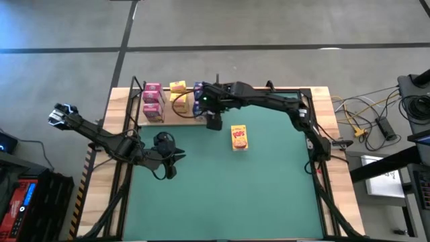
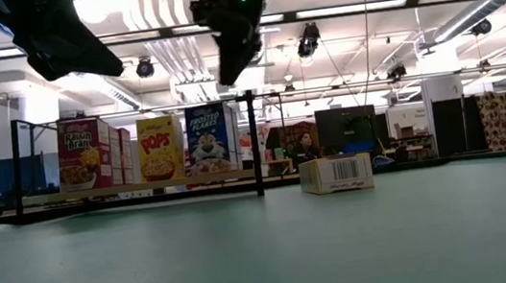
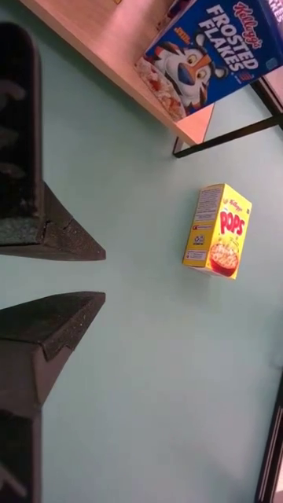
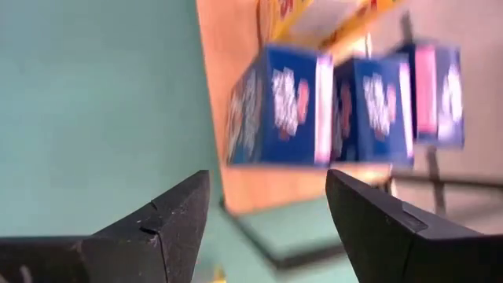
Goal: Stack cereal on shelf
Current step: Put the yellow cereal box on the shelf aligned with the yellow cereal boxes
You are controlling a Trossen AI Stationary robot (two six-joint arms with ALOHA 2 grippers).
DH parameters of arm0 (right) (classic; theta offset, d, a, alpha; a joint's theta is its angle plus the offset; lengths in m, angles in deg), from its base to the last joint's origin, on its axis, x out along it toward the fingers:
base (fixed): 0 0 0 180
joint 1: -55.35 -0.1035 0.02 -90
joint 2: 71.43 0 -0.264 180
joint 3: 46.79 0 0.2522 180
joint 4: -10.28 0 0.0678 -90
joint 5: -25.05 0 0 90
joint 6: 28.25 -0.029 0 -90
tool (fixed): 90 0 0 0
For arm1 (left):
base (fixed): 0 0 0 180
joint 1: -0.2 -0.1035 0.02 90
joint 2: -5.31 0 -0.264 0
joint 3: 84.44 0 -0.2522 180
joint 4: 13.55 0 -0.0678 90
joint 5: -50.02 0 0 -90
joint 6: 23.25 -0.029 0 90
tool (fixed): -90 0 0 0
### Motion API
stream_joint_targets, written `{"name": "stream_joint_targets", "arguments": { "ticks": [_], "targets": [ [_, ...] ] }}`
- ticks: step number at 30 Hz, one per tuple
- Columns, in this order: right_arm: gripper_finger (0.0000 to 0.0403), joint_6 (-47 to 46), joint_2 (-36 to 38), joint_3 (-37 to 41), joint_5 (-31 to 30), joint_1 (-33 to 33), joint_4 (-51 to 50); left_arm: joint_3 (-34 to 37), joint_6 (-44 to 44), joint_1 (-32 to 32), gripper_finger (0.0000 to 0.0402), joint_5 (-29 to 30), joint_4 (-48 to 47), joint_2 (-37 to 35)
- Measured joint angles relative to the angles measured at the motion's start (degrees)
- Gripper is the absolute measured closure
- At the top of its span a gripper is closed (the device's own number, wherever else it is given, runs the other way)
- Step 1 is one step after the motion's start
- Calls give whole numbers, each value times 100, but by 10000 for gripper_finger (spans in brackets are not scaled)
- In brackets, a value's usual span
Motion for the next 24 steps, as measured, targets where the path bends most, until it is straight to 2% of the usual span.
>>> {"name": "stream_joint_targets", "arguments": {
  "ticks": [7,13,19,24],
  "targets": [
    [158,-658,188,-35,9,-71,-1170,0,48,0,345,1,-1,0],
    [158,-1201,526,484,23,-276,-1599,0,80,0,345,2,-1,0],
    [158,-1727,1259,1878,4,-577,-1514,0,96,0,345,2,1,0],
    [158,-2197,2085,3529,0,-818,-508,0,96,0,345,15,20,9]
  ]
}}
